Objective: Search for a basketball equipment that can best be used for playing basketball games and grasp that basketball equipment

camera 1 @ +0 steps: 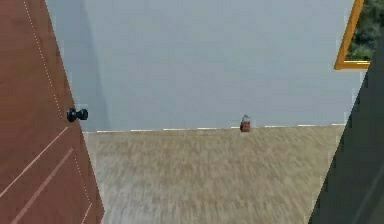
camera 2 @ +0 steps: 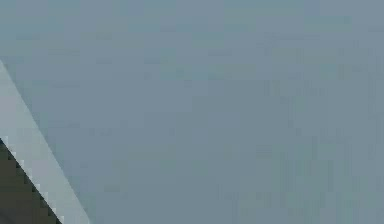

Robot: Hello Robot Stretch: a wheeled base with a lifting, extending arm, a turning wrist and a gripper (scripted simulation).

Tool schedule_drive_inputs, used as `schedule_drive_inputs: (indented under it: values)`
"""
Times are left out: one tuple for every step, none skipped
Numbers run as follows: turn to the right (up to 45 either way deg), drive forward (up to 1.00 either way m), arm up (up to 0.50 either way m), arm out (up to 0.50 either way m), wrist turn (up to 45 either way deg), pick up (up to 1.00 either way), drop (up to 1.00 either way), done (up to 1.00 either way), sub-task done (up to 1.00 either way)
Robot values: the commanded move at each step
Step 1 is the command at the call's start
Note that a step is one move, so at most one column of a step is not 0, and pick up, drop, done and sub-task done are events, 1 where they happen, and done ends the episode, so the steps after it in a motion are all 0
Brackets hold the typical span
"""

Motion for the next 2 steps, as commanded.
schedule_drive_inputs:
  values:
    - [0.0,0.5,0.0,0.0,0.0,0.0,0.0,0.0,0.0]
    - [45.0,0.0,0.0,0.0,0.0,0.0,0.0,0.0,0.0]
